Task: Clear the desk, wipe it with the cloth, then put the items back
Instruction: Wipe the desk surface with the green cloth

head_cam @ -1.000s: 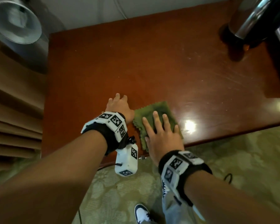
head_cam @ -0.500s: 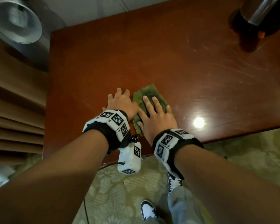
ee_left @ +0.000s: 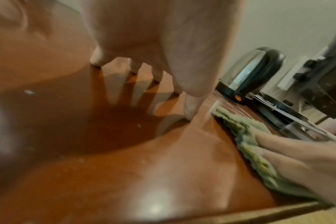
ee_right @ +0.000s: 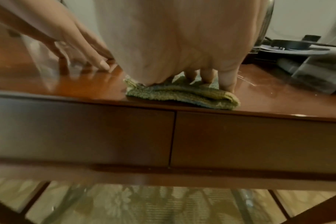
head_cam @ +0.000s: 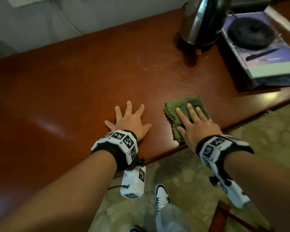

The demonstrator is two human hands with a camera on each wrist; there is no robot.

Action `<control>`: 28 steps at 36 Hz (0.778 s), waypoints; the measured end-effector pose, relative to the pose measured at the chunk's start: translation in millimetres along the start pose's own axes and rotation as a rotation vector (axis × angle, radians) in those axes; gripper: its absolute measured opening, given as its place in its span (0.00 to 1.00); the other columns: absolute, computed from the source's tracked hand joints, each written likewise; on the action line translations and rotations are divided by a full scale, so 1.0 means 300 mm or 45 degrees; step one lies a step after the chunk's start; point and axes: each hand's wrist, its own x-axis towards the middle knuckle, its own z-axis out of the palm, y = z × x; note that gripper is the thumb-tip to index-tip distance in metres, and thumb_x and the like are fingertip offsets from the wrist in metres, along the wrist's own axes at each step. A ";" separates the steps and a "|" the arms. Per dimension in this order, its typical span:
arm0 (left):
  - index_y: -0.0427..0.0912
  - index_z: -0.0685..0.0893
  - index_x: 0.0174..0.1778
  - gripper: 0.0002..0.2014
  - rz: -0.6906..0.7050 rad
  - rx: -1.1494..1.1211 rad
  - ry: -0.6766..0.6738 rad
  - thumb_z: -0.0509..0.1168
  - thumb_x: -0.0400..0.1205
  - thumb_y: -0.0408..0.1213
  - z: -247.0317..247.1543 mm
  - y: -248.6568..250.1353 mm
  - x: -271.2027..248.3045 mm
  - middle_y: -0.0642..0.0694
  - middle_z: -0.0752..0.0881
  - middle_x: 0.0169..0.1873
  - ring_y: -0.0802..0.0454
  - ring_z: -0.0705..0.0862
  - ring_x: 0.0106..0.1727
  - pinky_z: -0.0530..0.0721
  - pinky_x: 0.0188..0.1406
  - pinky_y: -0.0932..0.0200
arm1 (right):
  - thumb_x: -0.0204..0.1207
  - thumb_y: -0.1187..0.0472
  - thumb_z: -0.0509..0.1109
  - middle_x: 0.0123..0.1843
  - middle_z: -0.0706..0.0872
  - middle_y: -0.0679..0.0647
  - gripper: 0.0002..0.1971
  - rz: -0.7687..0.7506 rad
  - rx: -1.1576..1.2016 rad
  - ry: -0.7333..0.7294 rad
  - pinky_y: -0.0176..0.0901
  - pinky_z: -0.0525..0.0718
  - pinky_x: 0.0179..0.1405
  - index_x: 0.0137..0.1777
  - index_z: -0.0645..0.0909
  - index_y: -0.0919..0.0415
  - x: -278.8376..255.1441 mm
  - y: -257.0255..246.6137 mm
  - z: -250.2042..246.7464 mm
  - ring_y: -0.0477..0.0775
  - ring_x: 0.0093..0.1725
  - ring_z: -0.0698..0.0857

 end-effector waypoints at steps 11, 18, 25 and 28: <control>0.74 0.46 0.81 0.32 -0.041 0.011 0.012 0.52 0.82 0.67 -0.010 0.069 0.078 0.60 0.37 0.84 0.35 0.35 0.83 0.47 0.71 0.16 | 0.85 0.40 0.40 0.84 0.28 0.49 0.30 -0.082 -0.048 -0.010 0.62 0.58 0.79 0.82 0.28 0.38 0.122 -0.019 -0.078 0.59 0.84 0.37; 0.76 0.52 0.79 0.27 -0.196 -0.125 0.069 0.49 0.83 0.67 -0.064 0.155 0.185 0.62 0.38 0.84 0.33 0.34 0.83 0.44 0.70 0.15 | 0.86 0.41 0.39 0.84 0.29 0.49 0.30 -0.324 -0.203 0.060 0.62 0.57 0.79 0.81 0.27 0.39 0.321 -0.047 -0.206 0.59 0.84 0.36; 0.76 0.50 0.79 0.29 -0.229 -0.110 0.082 0.53 0.83 0.61 -0.056 0.159 0.179 0.63 0.37 0.83 0.33 0.33 0.82 0.45 0.70 0.15 | 0.86 0.42 0.38 0.85 0.30 0.50 0.29 -0.459 -0.322 0.093 0.63 0.58 0.78 0.82 0.29 0.40 0.445 -0.110 -0.291 0.58 0.84 0.37; 0.77 0.51 0.79 0.28 -0.219 -0.103 0.084 0.54 0.83 0.61 -0.053 0.152 0.186 0.63 0.37 0.83 0.35 0.32 0.83 0.43 0.70 0.15 | 0.86 0.43 0.37 0.84 0.28 0.51 0.29 -0.482 -0.353 0.089 0.63 0.58 0.79 0.82 0.27 0.41 0.465 -0.125 -0.310 0.59 0.84 0.36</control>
